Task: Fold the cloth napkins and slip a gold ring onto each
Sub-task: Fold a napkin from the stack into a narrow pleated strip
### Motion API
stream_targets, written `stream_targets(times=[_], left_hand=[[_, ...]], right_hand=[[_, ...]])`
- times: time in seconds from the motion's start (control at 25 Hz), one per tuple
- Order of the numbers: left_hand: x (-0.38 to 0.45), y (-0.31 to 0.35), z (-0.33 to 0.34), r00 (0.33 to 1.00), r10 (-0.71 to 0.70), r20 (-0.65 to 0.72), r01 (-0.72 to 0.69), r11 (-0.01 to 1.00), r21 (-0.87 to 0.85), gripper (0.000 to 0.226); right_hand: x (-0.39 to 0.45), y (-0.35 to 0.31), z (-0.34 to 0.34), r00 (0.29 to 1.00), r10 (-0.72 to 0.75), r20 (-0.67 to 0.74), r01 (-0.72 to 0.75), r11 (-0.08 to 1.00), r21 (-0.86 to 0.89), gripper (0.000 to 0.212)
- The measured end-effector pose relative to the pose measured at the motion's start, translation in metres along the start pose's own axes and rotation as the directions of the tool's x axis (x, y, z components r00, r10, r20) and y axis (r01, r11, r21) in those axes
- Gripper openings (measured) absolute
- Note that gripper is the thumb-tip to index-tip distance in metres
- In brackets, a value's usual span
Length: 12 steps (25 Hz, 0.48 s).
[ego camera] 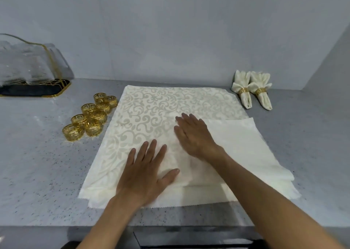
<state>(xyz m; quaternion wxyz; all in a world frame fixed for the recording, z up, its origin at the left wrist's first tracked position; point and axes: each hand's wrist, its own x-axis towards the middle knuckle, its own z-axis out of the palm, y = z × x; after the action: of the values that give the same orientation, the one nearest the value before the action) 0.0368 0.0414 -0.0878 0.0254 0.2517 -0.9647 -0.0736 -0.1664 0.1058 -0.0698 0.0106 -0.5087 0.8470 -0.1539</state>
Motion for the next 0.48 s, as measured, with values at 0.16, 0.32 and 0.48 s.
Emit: stream_targets(times=[0.16, 0.32, 0.48], left_hand=[[-0.001, 0.003, -0.004, 1.000, -0.006, 0.015, 0.005, 1.000, 0.016, 0.092], [-0.002, 0.006, -0.007, 1.000, -0.021, 0.017, 0.021, 1.000, 0.001, 0.092], [-0.001, 0.006, -0.010, 0.999, -0.021, 0.040, 0.021, 1.000, -0.003, 0.091]], right_hand=[[0.002, 0.107, -0.063, 0.941, 0.323, 0.104, -0.279, 0.911, -0.304, 0.055], [-0.005, 0.157, -0.104, 0.816, 0.531, 0.227, -0.454, 0.833, -0.316, 0.063], [-0.019, 0.162, -0.109, 0.826, 0.537, 0.174, -0.563, 0.802, 0.198, 0.043]])
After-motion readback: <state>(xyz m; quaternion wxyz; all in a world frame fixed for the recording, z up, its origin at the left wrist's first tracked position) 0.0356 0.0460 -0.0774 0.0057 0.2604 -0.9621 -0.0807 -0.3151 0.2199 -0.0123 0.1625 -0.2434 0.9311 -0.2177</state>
